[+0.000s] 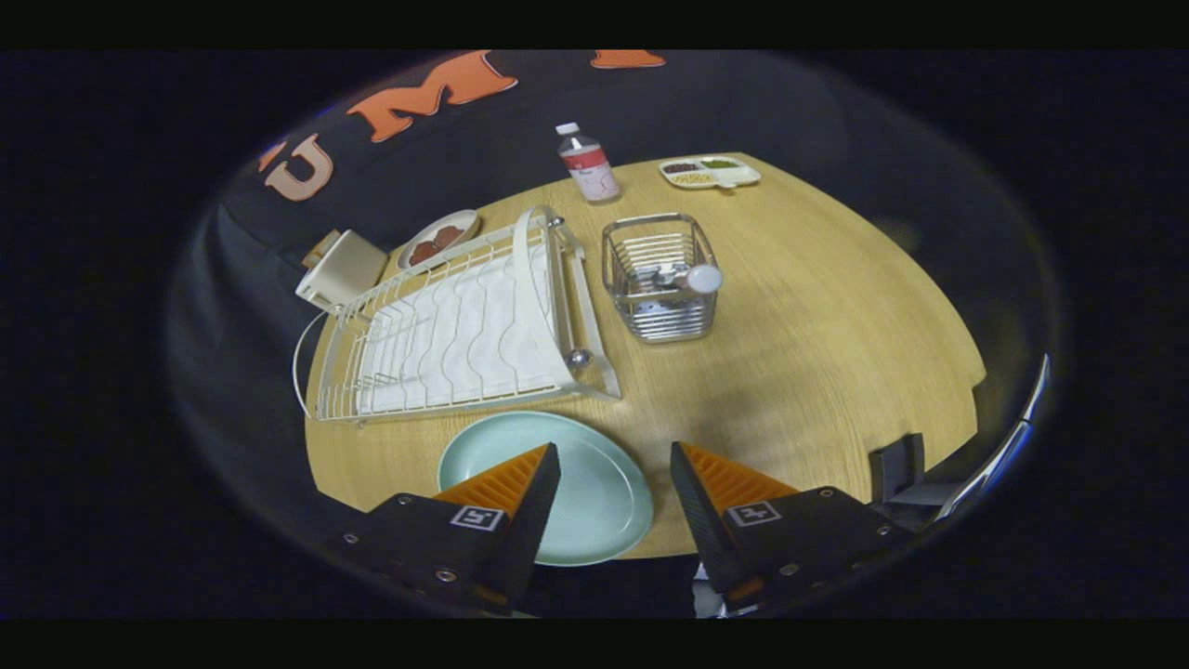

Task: Take the plate from the dish rack, then take the spoon from the basket and place it into the plate.

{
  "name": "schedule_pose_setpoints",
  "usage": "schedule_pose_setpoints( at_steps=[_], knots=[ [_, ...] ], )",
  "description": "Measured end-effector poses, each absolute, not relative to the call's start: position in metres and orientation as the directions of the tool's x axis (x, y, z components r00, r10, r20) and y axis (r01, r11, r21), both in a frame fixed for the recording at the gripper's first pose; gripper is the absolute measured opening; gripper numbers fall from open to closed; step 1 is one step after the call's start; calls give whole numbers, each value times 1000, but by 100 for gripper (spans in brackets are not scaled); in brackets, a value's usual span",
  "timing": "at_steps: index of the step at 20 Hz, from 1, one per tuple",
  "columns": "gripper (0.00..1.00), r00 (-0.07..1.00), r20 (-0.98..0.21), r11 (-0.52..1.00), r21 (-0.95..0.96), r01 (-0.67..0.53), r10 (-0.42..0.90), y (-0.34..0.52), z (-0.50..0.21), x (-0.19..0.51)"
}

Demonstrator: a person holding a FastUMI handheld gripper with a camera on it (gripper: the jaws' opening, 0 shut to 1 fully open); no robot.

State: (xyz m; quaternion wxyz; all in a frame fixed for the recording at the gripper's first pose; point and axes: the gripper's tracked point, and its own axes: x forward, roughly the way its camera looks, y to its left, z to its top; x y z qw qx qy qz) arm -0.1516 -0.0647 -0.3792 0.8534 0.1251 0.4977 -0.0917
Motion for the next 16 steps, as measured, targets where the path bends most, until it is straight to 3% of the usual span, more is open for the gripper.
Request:
schedule_pose_setpoints(
  at_steps=[6,10,16],
  knots=[
    [73,688,-710,980,-9,199,-146,-90,-351,-116],
    [72,766,-610,978,-88,188,-202,-108,-346,-95],
    [45,820,-521,971,-160,180,-238,-120,-344,-73]
  ],
)
